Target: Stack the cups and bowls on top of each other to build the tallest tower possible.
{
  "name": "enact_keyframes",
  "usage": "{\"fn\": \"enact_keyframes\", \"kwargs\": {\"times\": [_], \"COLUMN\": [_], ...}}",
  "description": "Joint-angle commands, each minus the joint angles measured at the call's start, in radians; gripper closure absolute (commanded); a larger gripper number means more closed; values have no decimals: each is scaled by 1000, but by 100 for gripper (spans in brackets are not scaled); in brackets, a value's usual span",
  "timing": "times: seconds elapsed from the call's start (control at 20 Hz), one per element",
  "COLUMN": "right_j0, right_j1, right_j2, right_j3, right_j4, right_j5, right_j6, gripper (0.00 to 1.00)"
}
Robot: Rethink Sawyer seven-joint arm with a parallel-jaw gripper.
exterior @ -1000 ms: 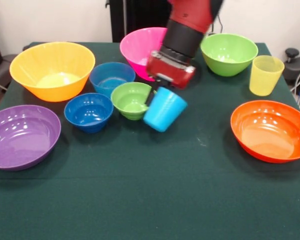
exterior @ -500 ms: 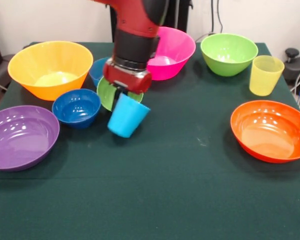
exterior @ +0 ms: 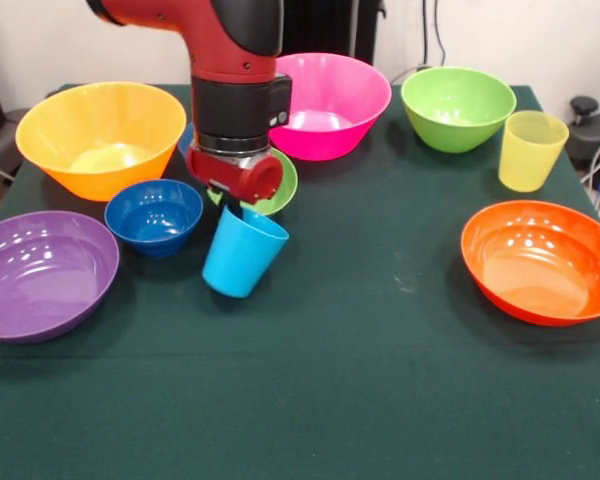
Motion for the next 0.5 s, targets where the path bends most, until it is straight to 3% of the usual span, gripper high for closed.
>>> {"fn": "enact_keyframes", "kwargs": {"times": [0.05, 0.5], "right_j0": [-39, -82], "right_j1": [72, 72], "right_j2": [295, 368], "right_j3": [21, -13], "right_j4": [-7, 43], "right_j5": [216, 357], "right_j6": [-23, -24], "gripper": [100, 100]}}
